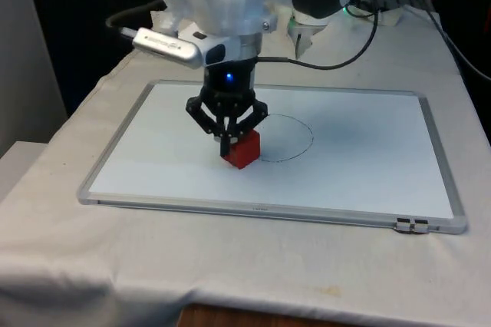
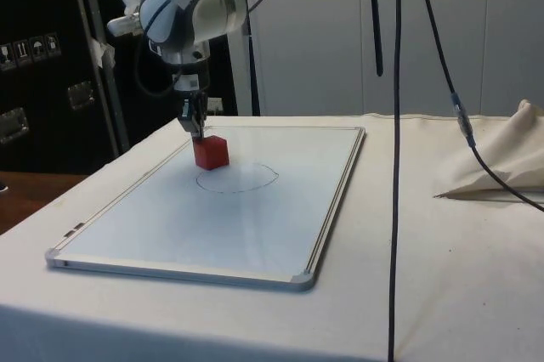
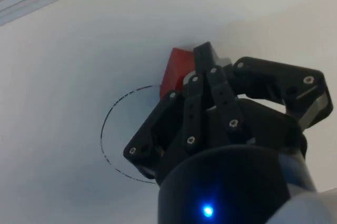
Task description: Push the cube into the marked area.
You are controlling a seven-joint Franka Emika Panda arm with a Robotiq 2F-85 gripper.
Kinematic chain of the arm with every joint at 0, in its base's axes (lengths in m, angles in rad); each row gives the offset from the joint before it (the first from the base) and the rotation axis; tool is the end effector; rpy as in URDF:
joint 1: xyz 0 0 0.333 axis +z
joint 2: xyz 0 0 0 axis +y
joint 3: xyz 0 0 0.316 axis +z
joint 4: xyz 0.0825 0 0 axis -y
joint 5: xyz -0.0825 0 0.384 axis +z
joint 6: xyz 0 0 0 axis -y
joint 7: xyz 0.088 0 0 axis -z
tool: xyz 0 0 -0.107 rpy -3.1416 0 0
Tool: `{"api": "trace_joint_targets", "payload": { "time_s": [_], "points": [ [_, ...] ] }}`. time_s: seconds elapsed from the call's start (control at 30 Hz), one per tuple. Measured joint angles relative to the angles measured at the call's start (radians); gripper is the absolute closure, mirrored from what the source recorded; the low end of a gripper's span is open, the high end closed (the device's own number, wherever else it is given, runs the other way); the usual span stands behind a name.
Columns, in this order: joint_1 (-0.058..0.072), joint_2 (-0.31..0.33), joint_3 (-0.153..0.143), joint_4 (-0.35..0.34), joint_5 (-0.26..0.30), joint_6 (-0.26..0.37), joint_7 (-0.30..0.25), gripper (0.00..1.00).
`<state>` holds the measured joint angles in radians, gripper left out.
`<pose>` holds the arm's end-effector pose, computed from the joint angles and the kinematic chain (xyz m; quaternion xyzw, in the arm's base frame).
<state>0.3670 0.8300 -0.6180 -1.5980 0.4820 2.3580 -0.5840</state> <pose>0.6943 -0.1040 0.2173 0.9934 0.0915 0.0339 0.0601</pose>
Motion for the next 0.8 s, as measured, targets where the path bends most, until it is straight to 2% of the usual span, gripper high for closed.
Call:
{"api": "trace_joint_targets", "payload": {
  "time_s": [0.17,0.3,0.8],
  "points": [
    [0.017,-0.015,0.009,-0.011,-0.032,0.0,0.037,1.0],
    [0.022,-0.021,0.01,-0.024,-0.036,0.001,0.041,1.0],
    [0.022,-0.021,0.006,-0.079,-0.036,-0.009,0.037,1.0]
  ]
}}
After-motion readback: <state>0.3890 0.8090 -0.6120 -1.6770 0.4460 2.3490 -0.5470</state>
